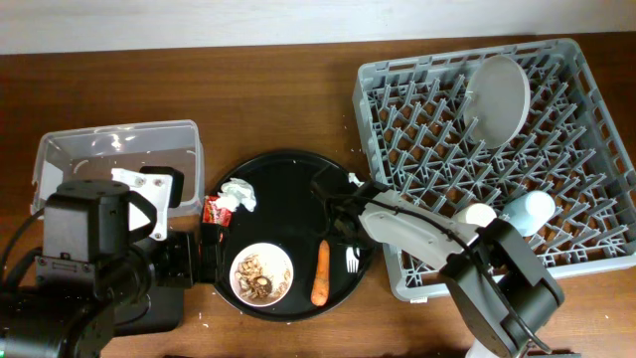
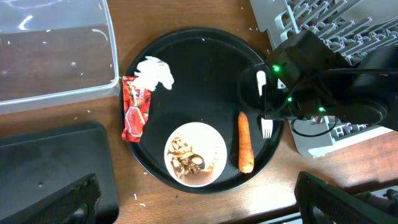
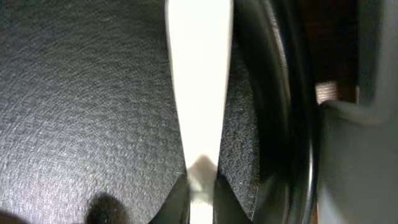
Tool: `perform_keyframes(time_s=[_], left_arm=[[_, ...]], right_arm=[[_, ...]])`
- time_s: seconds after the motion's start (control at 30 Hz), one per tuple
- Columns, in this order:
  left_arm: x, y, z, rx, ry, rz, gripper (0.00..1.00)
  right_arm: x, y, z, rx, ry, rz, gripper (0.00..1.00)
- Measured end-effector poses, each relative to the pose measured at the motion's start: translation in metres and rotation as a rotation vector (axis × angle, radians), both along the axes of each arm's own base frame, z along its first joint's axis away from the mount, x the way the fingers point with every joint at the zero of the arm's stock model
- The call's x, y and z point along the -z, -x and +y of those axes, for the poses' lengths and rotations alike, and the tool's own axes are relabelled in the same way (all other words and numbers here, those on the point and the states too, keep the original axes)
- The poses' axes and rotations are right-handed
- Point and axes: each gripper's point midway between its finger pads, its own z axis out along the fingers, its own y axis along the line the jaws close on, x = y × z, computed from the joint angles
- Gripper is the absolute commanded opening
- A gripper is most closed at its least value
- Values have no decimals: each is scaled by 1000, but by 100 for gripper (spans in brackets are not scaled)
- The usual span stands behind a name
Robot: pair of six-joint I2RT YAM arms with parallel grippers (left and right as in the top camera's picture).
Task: Sort waste into correct bins and load items into the dishwasher rack
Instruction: 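Grasp the white plastic fork with the right gripper, then move the fork into the rack and release it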
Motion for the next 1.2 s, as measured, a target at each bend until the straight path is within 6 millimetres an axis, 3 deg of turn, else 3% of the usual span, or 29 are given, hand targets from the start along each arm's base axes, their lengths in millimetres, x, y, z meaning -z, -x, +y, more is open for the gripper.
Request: perform_keyframes(time_s=[0.23,0.37,0.43,0.5,0.6,0.67,0.77,0.87,0.9,1.07,1.2], left_arm=[[0,0,0,0,0,0,99],[0,0,0,0,0,0,99],[0,0,0,0,0,0,99],[0,0,0,0,0,0,99],[0,0,0,0,0,0,99],[0,0,0,0,0,0,99],[0,0,0,0,0,0,99],[0,0,0,0,0,0,99],[0,0,0,0,0,0,99],[0,0,0,0,0,0,99],[0,0,0,0,0,0,99]], right_arm=[[-19,-9,14,-99,-44,-22,4],[-40,-14,21,-129,-82,-65,7],[-40,-1,14,-140,-59,-8,44],[-37,16,10,-145,-32,53,54],[-22,40,23,-218,-27,65,53],[-13,46,22,-237,-3,51,53],[-5,42,13,-223,39,14,52],[-2,38,12,-217,55,-2,38],[-1,37,12,-217,56,-4,25],[-1,33,16,-211,42,-22,18],[-2,33,14,-215,54,-21,17]])
